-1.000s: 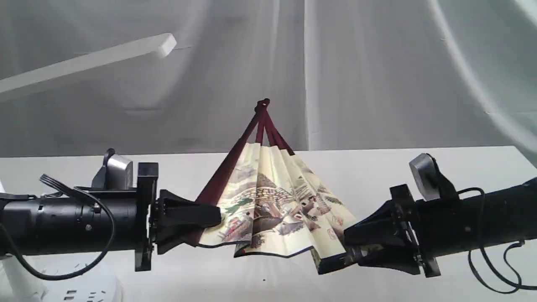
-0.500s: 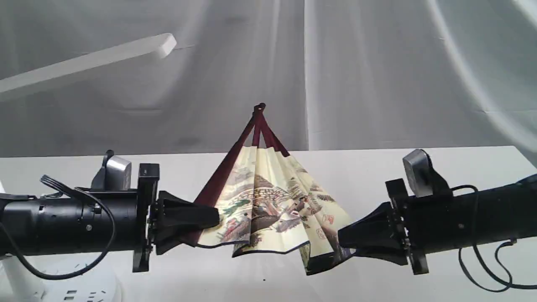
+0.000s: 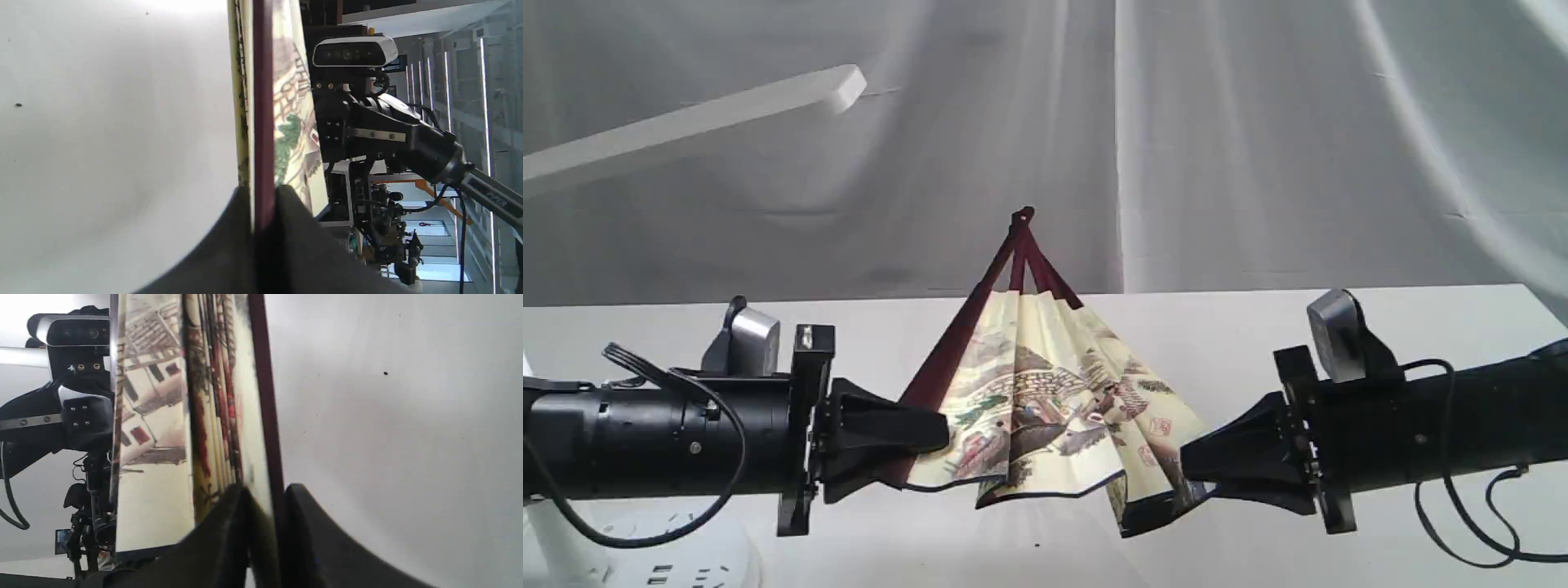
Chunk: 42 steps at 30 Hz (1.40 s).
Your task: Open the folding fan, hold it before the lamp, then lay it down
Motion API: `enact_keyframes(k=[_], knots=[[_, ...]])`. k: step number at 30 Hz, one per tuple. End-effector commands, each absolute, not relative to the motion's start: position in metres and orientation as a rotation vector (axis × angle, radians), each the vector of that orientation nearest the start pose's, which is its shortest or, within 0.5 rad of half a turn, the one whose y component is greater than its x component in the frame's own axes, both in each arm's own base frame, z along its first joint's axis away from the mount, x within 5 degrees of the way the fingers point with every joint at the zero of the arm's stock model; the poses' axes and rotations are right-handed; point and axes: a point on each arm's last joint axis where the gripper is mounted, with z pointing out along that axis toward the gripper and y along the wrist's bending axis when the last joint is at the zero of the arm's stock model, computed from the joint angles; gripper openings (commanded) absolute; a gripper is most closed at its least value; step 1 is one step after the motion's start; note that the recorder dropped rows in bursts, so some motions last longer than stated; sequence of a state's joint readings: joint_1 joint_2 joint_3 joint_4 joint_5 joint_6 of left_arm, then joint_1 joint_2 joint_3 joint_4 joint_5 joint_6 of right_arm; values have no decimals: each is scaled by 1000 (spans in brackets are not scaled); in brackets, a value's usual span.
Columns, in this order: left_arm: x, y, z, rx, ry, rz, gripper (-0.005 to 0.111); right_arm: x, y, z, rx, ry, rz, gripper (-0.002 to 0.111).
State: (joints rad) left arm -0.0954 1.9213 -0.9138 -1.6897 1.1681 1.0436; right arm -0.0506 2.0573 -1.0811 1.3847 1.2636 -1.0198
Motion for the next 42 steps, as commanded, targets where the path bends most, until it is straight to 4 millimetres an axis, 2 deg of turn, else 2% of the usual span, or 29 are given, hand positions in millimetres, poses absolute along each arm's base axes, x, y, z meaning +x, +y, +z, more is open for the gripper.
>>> enact_keyframes(k=[1, 5, 10, 19, 25, 30, 42], knots=[[315, -118, 172, -5, 2315, -1805, 0, 354, 66, 143, -29, 2450, 1648, 13], [313, -118, 171, 21, 2339, -1796, 0, 355, 56, 143, 0, 2445, 1633, 12], [313, -118, 171, 21, 2339, -1795, 0, 356, 48, 142, 25, 2443, 1623, 0], [308, -118, 167, 101, 2400, -1766, 0, 358, 48, 144, 50, 2424, 1634, 0], [309, -115, 166, 94, 2399, -1762, 0, 358, 48, 144, 57, 2419, 1637, 0], [311, -104, 165, 43, 2421, -1748, 0, 361, 45, 146, 109, 2376, 1651, 0], [310, -104, 165, 59, 2428, -1742, 0, 364, 39, 148, 154, 2334, 1654, 0]])
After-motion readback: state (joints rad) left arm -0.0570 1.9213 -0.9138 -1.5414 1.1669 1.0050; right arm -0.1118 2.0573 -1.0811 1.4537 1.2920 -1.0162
